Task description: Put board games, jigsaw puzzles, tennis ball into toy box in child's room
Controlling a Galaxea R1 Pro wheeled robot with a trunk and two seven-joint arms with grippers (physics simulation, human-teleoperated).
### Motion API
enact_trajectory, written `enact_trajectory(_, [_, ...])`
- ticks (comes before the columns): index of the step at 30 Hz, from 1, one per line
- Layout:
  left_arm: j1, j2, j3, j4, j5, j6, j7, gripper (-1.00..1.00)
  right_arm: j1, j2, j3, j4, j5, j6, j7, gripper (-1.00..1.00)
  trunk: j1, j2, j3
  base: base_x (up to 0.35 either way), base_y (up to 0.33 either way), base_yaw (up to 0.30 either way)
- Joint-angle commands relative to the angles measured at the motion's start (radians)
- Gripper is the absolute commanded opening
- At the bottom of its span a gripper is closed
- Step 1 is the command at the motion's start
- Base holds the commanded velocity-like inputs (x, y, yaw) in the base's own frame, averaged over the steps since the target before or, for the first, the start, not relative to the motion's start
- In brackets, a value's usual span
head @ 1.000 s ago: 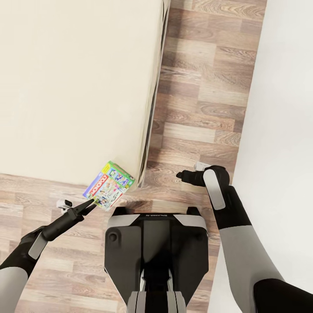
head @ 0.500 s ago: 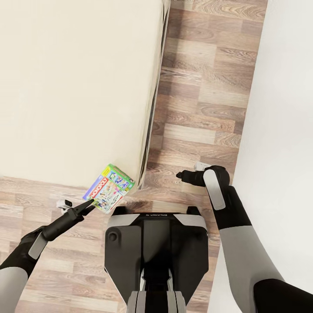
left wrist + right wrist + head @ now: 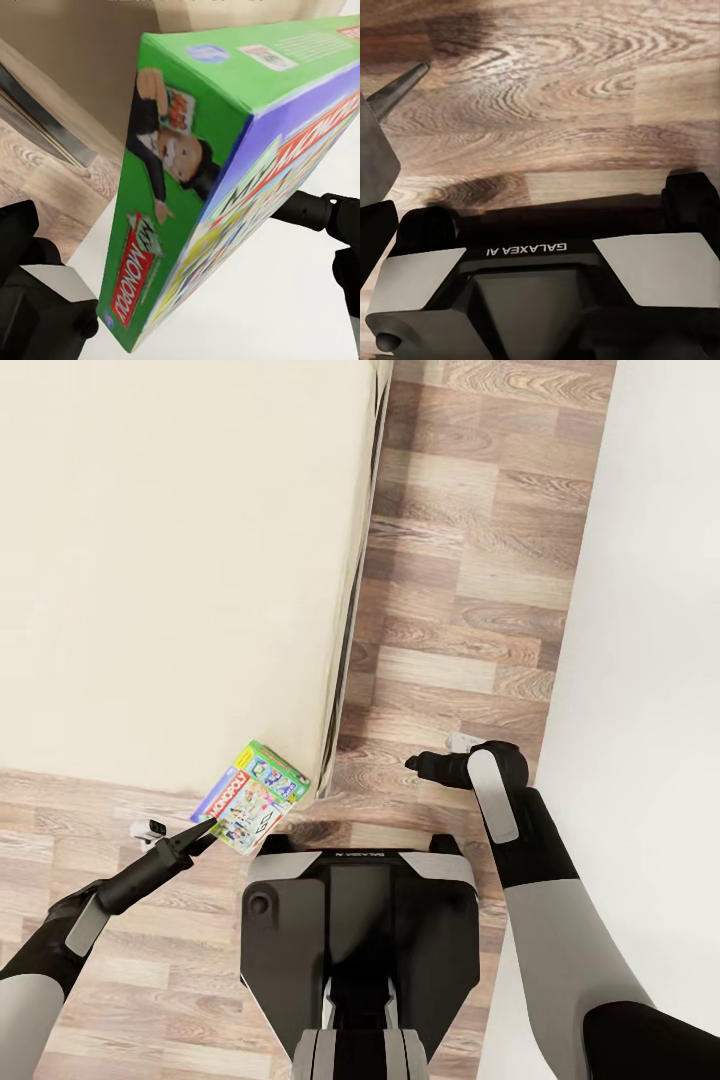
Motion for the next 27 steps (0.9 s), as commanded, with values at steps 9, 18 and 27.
enact_trajectory(9, [0.0,0.0,0.001,0.0,0.002,0.011,-0.003,1.0,0.0,0.0,0.0,-0.001,-0.01,0.002,-0.011,1.0,0.0,-0.001,-0.001,0.007,0.0,0.0])
enact_trajectory(18, [0.0,0.0,0.001,0.0,0.002,0.011,-0.003,1.0,0.0,0.0,0.001,-0.001,-0.01,0.002,-0.011,1.0,0.0,-0.001,-0.001,0.12,0.0,0.0])
enact_trajectory(27, [0.0,0.0,0.001,0.0,0.002,0.011,-0.003,1.0,0.0,0.0,0.001,-0.001,-0.01,0.002,-0.011,1.0,0.0,-0.001,-0.001,0.023,0.0,0.0])
